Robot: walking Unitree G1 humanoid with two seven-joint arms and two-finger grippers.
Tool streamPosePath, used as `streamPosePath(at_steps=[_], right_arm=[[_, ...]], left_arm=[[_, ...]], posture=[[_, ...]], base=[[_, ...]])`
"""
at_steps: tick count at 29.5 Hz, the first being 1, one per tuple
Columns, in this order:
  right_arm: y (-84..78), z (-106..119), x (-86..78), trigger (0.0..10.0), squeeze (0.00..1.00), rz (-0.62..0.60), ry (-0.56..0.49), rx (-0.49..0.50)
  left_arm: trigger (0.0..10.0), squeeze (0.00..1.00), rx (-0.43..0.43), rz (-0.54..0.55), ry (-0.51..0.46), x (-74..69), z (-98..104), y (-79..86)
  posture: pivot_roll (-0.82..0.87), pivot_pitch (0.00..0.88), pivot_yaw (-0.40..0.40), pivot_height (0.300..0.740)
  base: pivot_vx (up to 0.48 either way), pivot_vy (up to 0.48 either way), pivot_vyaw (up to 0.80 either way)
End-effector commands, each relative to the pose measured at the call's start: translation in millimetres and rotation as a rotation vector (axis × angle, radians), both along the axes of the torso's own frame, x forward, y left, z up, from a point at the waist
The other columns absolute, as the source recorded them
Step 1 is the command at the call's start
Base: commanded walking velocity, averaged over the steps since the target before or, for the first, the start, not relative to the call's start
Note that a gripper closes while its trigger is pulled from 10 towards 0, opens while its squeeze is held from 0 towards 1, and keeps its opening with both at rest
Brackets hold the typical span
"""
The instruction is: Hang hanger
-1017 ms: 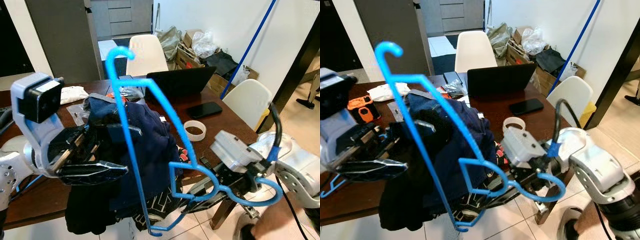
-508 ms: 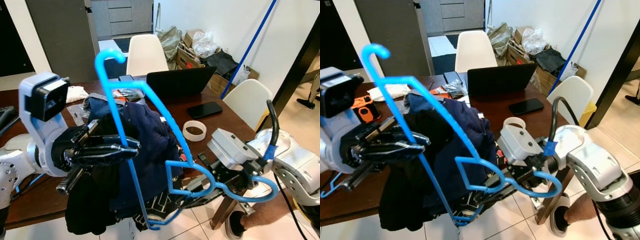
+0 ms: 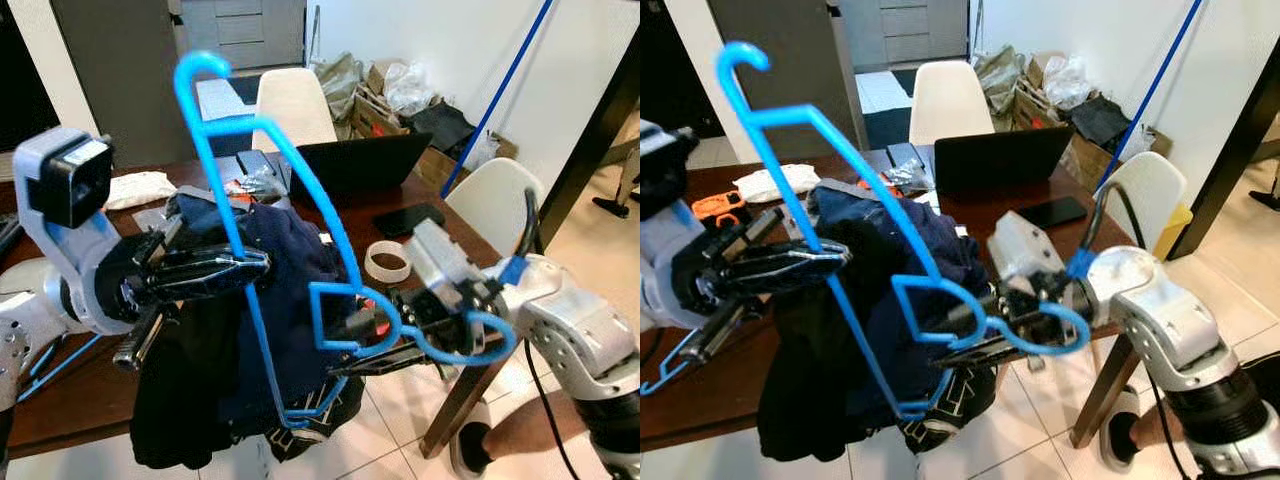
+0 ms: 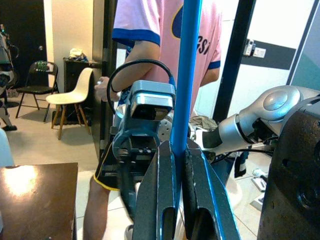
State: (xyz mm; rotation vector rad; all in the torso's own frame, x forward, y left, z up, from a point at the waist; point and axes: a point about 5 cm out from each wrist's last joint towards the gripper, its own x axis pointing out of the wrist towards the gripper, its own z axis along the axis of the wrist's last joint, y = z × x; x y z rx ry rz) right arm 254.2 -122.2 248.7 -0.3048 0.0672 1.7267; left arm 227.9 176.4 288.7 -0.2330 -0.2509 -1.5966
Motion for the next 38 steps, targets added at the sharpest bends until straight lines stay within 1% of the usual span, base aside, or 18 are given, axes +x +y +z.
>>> streamPosePath(at_steps=[1, 4, 7, 8, 9, 13, 14, 15, 16, 17, 18, 27, 32, 33, 34, 36, 37, 38], right_arm=[[0.7, 10, 5.9, 10.0, 1.0, -0.056, -0.021, 0.065], [0.7, 10, 5.9, 10.0, 1.0, -0.056, -0.021, 0.065], [-0.5, 9, 10.1, 10.0, 1.0, -0.107, -0.009, 0.104], [-5.0, 4, 12.3, 10.0, 1.0, -0.152, 0.017, 0.13], [-5.0, 4, 12.3, 10.0, 1.0, -0.152, 0.017, 0.13], [-22.6, -9, 11.0, 10.0, 0.99, -0.222, 0.1, 0.148], [-28.4, -12, 10.0, 10.0, 0.6, -0.24, 0.124, 0.151], [-31.8, -13, 9.5, 10.0, 0.6, -0.252, 0.137, 0.153], [-37.0, -15, 8.5, 10.0, 0.29, -0.265, 0.157, 0.161], [-37.0, -15, 8.5, 10.0, 0.29, -0.265, 0.157, 0.161], [-41.7, -17, 7.8, 10.0, 0.0, -0.282, 0.171, 0.157], [-46.6, -21, 4.7, 10.0, 0.0, -0.285, 0.195, 0.139], [-26.7, -19, -2.7, 10.0, 0.0, -0.223, 0.253, 0.246], [-26.7, -19, -2.7, 10.0, 0.0, -0.223, 0.253, 0.246], [-18.2, -18, -1.8, 10.0, 0.0, -0.239, 0.267, 0.307], [-18.2, -18, -1.8, 10.0, 0.0, -0.239, 0.267, 0.307], [-11.6, -17, 1.7, 10.0, 0.0, -0.284, 0.289, 0.381], [-11.6, -17, 1.7, 10.0, 0.0, -0.284, 0.289, 0.381]], left_arm=[[0.0, 0.0, 0.018, 0.0, 0.015, 1.5, -3, -3.3], [0.0, 0.0, 0.018, 0.0, 0.015, 1.5, -3, -3.3], [0.0, 0.0, 0.011, 0.017, 0.004, 2.7, 0, -0.3], [0.0, 0.0, 0.012, 0.04, -0.011, 3.8, 2, 4.2], [0.0, 0.0, 0.012, 0.04, -0.011, 3.8, 2, 4.2], [0.0, 0.0, 0.01, 0.1, -0.044, 5.5, 8, 16.8], [0.0, 0.0, 0.009, 0.122, -0.052, 6.0, 9, 20.5], [0.0, 0.0, 0.009, 0.136, -0.057, 6.4, 10, 22.8], [0.0, 0.0, 0.006, 0.152, -0.059, 7.1, 10, 25.3], [0.0, 0.0, 0.006, 0.152, -0.059, 7.1, 10, 25.3], [0.0, 0.0, 0.006, 0.164, -0.061, 7.8, 11, 27.2], [0.0, 0.0, 0.006, 0.162, -0.062, 7.7, 12, 28.0], [0.0, 0.0, -0.003, 0.149, -0.07, 8.0, 13, 23.0], [0.0, 0.0, -0.003, 0.149, -0.07, 8.0, 13, 23.0], [0.0, 0.0, -0.011, 0.16, -0.079, 8.6, 14, 23.1], [0.0, 0.0, -0.011, 0.16, -0.079, 8.6, 14, 23.1], [0.0, 0.0, -0.025, 0.184, -0.093, 10.0, 16, 24.6], [0.0, 0.0, -0.025, 0.184, -0.093, 10.0, 16, 24.6]], posture=[[0.0, 0.0, 0.011, 0.74], [0.0, 0.0, 0.011, 0.74], [0.0, 0.0, 0.01, 0.74], [0.0, 0.0, 0.009, 0.74], [0.0, 0.0, 0.009, 0.74], [0.0, 0.0, 0.006, 0.74], [0.0, 0.0, 0.006, 0.74], [0.0, 0.0, 0.006, 0.74], [0.0, 0.0, 0.006, 0.74], [0.0, 0.0, 0.006, 0.74], [-0.01, 0.0, 0.009, 0.74], [-0.01, 0.0, 0.013, 0.74], [0.0, 0.0, 0.012, 0.74], [0.0, 0.0, 0.012, 0.74], [0.0, 0.0, 0.012, 0.74], [0.0, 0.0, 0.012, 0.74], [0.0, 0.0, 0.012, 0.74], [0.0, 0.0, 0.012, 0.74]], base=[[0.0, 0.0, 0.0], [0.0, 0.0, 0.0], [0.0, 0.0, 0.0], [0.0, 0.0, 0.0], [0.0, 0.0, 0.0], [0.0, 0.0, 0.0], [0.0, 0.0, 0.0], [0.0, 0.0, 0.0], [0.0, 0.0, 0.0], [0.0, 0.0, 0.0], [0.0, 0.0, 0.0], [0.0, 0.0, 0.0], [0.0, 0.0, 0.0], [0.0, 0.0, 0.0], [0.0, 0.0, 0.0], [0.0, 0.0, 0.0], [0.0, 0.0, 0.0], [0.0, 0.0, 0.0]])
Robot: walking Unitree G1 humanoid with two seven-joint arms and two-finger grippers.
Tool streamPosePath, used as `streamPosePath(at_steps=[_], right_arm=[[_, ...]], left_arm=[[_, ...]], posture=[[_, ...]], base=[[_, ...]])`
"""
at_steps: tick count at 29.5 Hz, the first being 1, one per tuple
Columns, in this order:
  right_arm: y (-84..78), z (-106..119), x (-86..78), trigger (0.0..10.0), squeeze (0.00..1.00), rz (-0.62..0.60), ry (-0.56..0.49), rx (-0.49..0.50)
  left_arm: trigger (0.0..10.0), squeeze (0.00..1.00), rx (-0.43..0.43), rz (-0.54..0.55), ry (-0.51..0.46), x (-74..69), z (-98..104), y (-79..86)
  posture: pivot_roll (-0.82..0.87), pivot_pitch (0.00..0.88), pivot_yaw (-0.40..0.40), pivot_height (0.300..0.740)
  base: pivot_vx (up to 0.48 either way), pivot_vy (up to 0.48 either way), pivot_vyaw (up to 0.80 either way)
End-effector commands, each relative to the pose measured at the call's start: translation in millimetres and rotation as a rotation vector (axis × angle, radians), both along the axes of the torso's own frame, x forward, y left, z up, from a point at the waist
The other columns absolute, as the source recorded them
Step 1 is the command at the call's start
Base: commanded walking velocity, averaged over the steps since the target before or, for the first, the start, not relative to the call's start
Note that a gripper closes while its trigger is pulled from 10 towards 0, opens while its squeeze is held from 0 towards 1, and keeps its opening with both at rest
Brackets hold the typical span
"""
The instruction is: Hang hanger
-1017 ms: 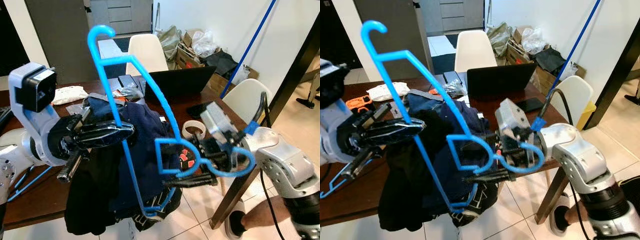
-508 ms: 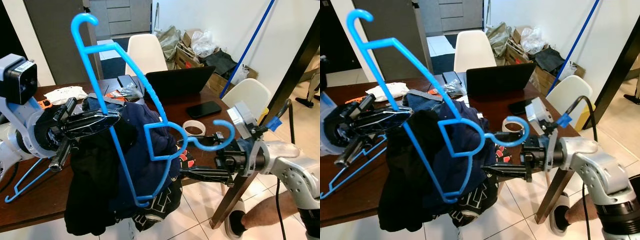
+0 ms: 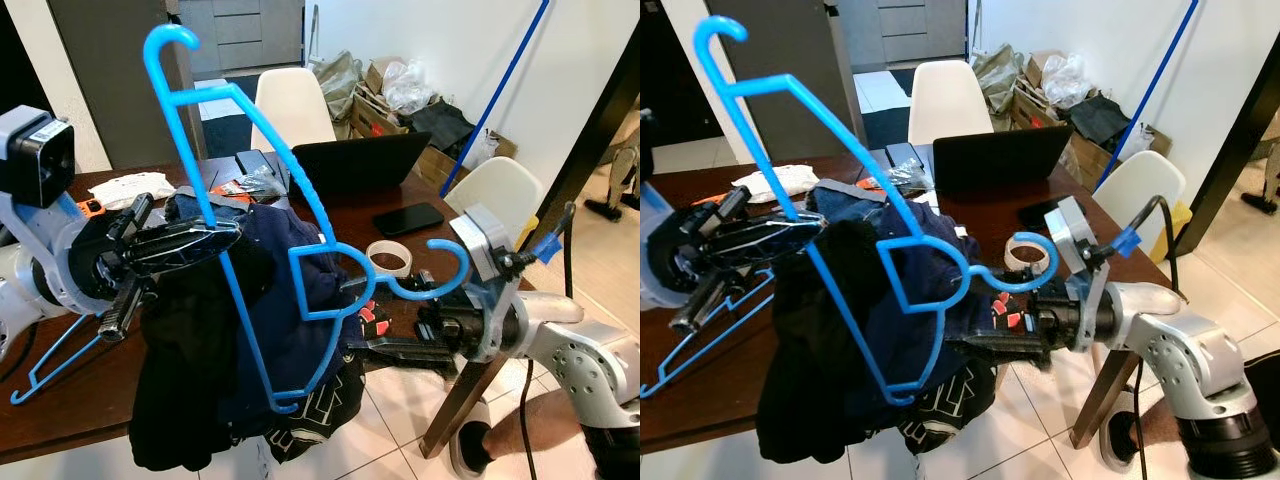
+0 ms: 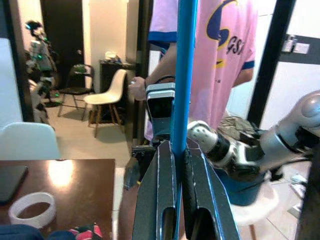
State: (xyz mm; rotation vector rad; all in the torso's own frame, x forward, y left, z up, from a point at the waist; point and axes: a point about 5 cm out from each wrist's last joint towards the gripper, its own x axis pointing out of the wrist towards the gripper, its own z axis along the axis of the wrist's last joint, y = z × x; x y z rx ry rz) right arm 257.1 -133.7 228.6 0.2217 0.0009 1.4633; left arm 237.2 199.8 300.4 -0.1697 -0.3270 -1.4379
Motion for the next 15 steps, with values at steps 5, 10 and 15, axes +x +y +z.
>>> streamPosePath(at_steps=[5, 10, 15], right_arm=[[14.9, 3, 12.4, 10.0, 0.0, -0.206, 0.071, 0.199], [14.3, 5, 21.5, 10.0, 0.0, -0.304, 0.1, 0.287], [12.3, 4, 21.2, 10.0, 0.0, -0.307, 0.103, 0.3]], left_arm=[[0.0, 0.0, -0.119, 0.123, -0.116, 6.0, 21, 12.0], [0.0, 0.0, -0.198, 0.135, -0.147, 4.9, 28, 14.2], [0.0, 0.0, -0.216, 0.136, -0.154, 4.1, 30, 15.1]], posture=[[0.0, 0.0, 0.011, 0.74], [0.0, 0.0, 0.011, 0.74], [0.0, 0.0, 0.008, 0.74]], base=[[0.0, 0.0, 0.0], [0.0, 0.0, 0.0], [0.0, 0.0, 0.0]])
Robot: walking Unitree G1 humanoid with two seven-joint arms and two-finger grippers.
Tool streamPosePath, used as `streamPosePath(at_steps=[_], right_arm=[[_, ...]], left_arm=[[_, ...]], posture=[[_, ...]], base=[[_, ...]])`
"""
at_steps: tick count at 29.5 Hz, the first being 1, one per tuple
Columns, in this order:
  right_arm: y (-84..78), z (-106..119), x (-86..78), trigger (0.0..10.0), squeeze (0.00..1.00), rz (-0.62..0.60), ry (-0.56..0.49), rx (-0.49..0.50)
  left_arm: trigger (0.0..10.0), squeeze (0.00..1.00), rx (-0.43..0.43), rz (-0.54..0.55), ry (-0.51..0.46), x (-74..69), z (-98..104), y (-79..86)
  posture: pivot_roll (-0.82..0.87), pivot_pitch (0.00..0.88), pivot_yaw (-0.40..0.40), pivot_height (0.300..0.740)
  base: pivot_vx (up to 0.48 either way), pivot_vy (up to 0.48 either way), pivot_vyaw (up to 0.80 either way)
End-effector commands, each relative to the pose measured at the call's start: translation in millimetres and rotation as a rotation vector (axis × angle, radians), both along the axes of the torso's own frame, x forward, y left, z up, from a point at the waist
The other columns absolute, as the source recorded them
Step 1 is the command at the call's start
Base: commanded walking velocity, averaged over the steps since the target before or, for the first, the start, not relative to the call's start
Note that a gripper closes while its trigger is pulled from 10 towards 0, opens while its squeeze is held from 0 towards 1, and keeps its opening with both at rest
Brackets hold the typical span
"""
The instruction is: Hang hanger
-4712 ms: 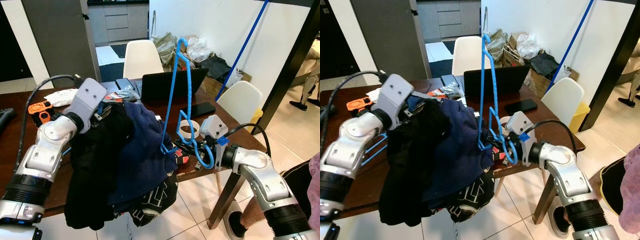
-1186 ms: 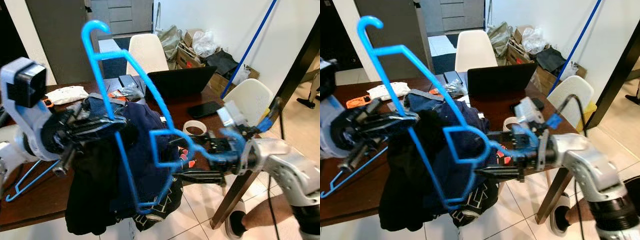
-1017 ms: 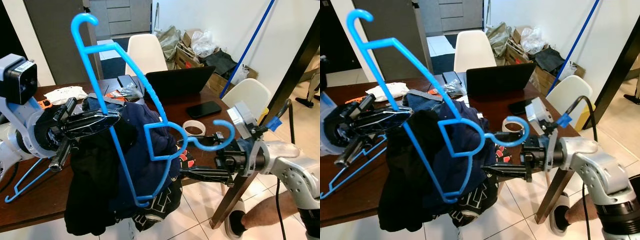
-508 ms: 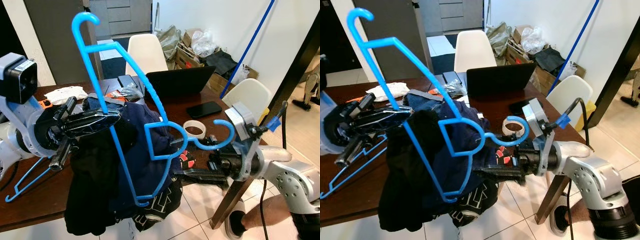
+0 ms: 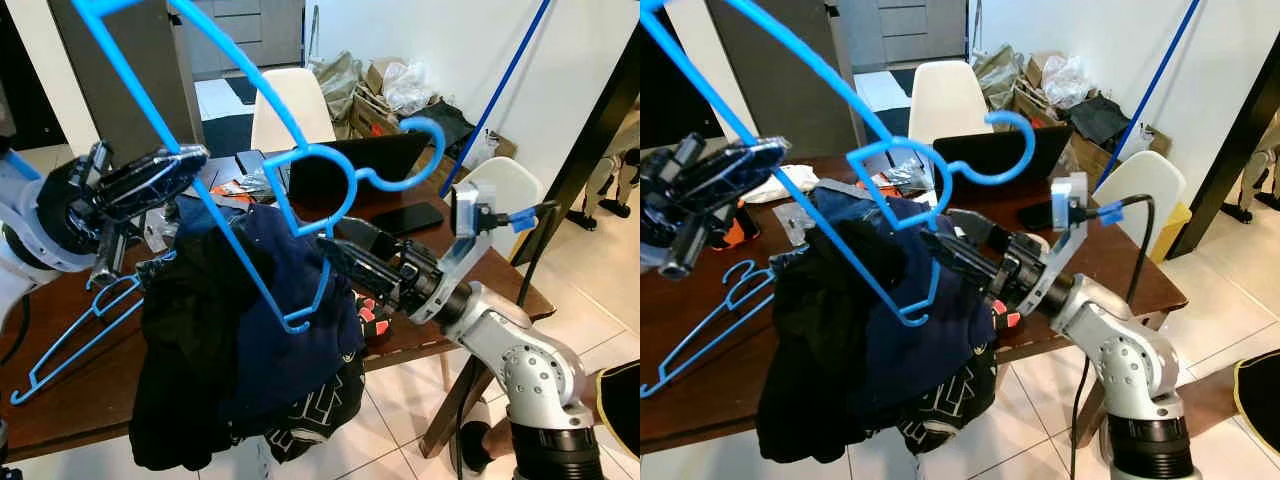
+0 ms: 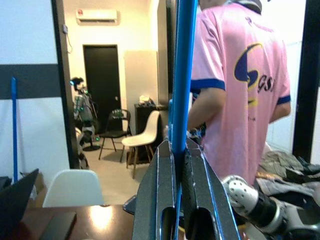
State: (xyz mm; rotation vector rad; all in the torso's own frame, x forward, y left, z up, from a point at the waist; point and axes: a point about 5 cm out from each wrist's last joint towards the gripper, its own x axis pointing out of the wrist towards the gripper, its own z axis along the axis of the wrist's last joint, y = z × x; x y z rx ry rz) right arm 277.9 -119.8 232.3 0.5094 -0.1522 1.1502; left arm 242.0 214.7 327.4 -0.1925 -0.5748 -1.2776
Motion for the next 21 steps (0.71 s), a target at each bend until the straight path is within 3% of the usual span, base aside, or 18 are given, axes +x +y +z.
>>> streamPosePath(at_steps=[1, 5, 8, 16, 21], right_arm=[[-3.4, 2, -3.2, 10.0, 0.0, 0.012, -0.012, 0.046], [-2.7, 11, -11.9, 10.0, 0.0, 0.075, -0.058, 0.125], [5.4, 26, -27.4, 10.0, 0.0, 0.202, -0.133, 0.207], [16.0, 40, -39.8, 10.0, 0.0, 0.318, -0.211, 0.229], [20.5, 42, -38.7, 10.0, 0.0, 0.318, -0.227, 0.199]], left_arm=[[0.0, 0.0, -0.054, -0.021, -0.03, -2.5, 5, 1.8], [0.0, 0.0, -0.083, -0.038, -0.034, -4.6, 6, 4.1], [0.0, 0.0, -0.124, -0.076, -0.006, -3.8, 2, 3.3], [0.0, 0.0, -0.175, -0.102, 0.047, 3.7, -9, -2.1], [0.0, 0.0, -0.187, -0.11, 0.066, 6.4, -13, -4.1]], posture=[[0.0, 0.0, 0.008, 0.74], [0.0, 0.0, 0.009, 0.74], [0.0, 0.0, 0.009, 0.74], [0.01, 0.0, 0.015, 0.74], [0.01, 0.0, 0.016, 0.74]], base=[[0.0, 0.0, 0.0], [0.0, 0.0, 0.0], [0.0, 0.0, 0.0], [0.0, 0.0, 0.0], [0.0, 0.0, 0.0]])
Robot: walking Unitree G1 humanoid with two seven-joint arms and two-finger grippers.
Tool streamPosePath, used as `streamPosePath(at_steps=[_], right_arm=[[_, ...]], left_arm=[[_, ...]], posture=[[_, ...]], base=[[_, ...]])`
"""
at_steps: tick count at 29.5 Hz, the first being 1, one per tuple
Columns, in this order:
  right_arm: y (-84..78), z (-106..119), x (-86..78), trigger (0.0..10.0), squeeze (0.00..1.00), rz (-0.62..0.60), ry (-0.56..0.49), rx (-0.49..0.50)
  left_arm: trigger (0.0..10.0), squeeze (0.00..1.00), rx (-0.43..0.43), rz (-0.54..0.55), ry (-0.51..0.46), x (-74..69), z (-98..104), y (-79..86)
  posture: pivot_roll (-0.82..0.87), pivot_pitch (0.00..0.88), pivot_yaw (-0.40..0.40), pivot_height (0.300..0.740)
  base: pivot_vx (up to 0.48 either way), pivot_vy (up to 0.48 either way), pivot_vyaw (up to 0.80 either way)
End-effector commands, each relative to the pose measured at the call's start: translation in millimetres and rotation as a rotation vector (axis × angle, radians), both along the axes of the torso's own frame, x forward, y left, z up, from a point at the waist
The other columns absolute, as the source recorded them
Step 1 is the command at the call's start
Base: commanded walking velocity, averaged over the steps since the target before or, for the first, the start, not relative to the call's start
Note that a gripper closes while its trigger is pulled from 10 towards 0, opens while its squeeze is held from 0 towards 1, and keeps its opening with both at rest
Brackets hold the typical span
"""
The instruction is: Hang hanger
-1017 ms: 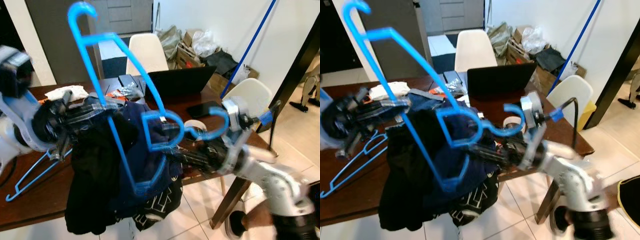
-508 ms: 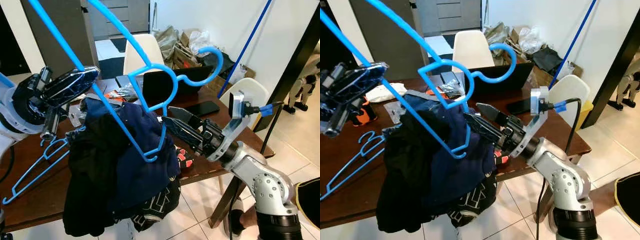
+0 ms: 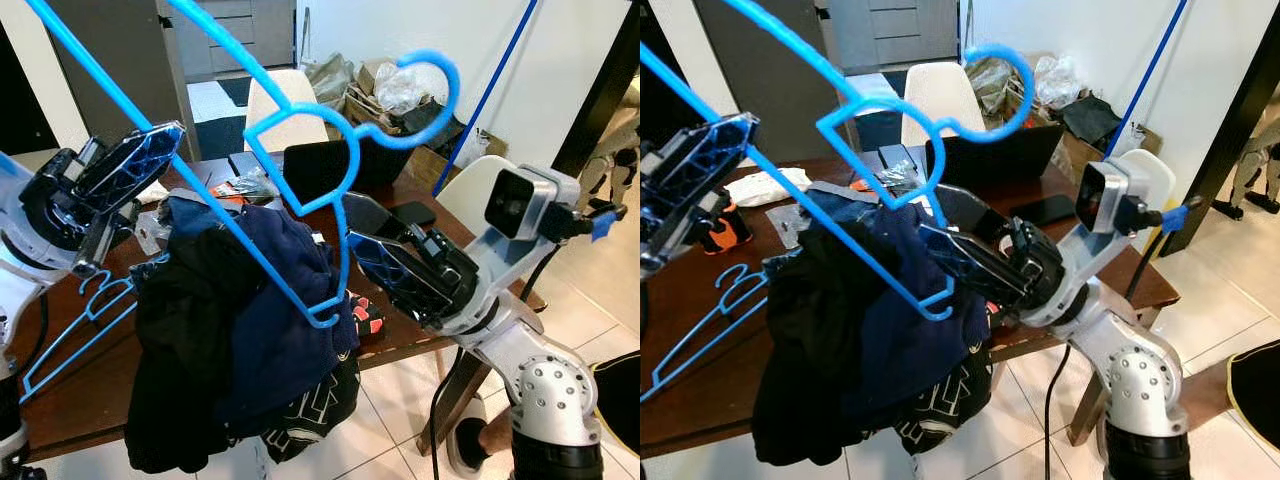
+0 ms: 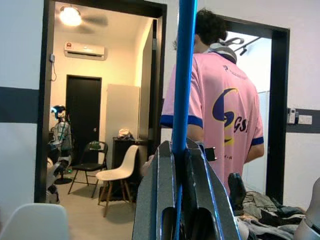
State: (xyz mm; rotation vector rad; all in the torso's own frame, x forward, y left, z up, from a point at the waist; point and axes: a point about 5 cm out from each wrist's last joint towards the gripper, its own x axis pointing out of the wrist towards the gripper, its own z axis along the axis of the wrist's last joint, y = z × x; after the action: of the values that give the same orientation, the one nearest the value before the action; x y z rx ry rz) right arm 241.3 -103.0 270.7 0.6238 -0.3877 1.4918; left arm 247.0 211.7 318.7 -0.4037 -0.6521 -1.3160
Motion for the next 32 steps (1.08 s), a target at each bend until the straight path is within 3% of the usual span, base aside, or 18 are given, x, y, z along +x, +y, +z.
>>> streamPosePath(at_steps=[1, 15, 16, 18, 19, 20, 29, 30, 31, 32], right_arm=[[8.4, 2, 0.8, 10.0, 0.0, -0.016, -0.048, -0.06], [21.1, 5, 9.6, 10.0, 0.0, -0.068, -0.081, -0.135], [21.0, 6, 10.7, 5.7, 0.0, -0.07, -0.078, -0.134], [20.8, 6, 11.5, 5.7, 0.0, -0.072, -0.075, -0.131], [20.6, 6, 12.6, 0.4, 0.0, -0.081, -0.07, -0.124], [20.5, 7, 13.0, 0.0, 0.0, -0.085, -0.068, -0.119], [17.4, 6, 15.3, 0.0, 0.0, -0.113, -0.076, -0.119], [15.8, 6, 16.3, 5.7, 0.0, -0.123, -0.078, -0.127], [14.4, 5, 17.2, 10.0, 0.0, -0.132, -0.08, -0.136], [13.1, 5, 17.8, 10.0, 0.0, -0.138, -0.082, -0.144]], left_arm=[[0.0, 0.0, -0.015, -0.03, 0.041, 3.2, -8, -3.6], [0.0, 0.0, -0.041, -0.122, 0.11, 7.0, -24, -26.2], [0.0, 0.0, -0.04, -0.127, 0.111, 7.1, -24, -28.0], [0.0, 0.0, -0.041, -0.13, 0.112, 7.2, -24, -29.0], [0.0, 0.0, -0.041, -0.131, 0.113, 7.2, -24, -29.2], [0.0, 0.0, -0.04, -0.131, 0.113, 7.2, -24, -29.6], [0.0, 0.0, -0.029, -0.112, 0.114, 7.1, -24, -29.0], [0.0, 0.0, -0.029, -0.106, 0.111, 7.0, -23, -27.4], [0.0, 0.0, -0.028, -0.1, 0.109, 6.9, -23, -26.1], [0.0, 0.0, -0.026, -0.094, 0.107, 6.7, -22, -24.9]], posture=[[0.01, 0.0, 0.017, 0.74], [0.01, 0.0, 0.02, 0.74], [0.01, 0.0, 0.02, 0.74], [0.01, 0.0, 0.02, 0.74], [0.01, 0.0, 0.021, 0.74], [0.01, 0.0, 0.021, 0.74], [0.01, 0.0, 0.022, 0.74], [0.01, 0.0, 0.022, 0.74], [0.01, 0.0, 0.022, 0.74], [0.01, 0.0, 0.022, 0.74]], base=[[0.0, 0.0, 0.0], [0.0, 0.0, 0.0], [0.0, 0.0, 0.0], [0.0, 0.0, 0.0], [0.0, 0.0, 0.0], [0.0, 0.0, 0.0], [0.0, 0.0, 0.0], [0.0, 0.0, 0.0], [0.0, 0.0, 0.0], [0.0, 0.0, 0.0]])
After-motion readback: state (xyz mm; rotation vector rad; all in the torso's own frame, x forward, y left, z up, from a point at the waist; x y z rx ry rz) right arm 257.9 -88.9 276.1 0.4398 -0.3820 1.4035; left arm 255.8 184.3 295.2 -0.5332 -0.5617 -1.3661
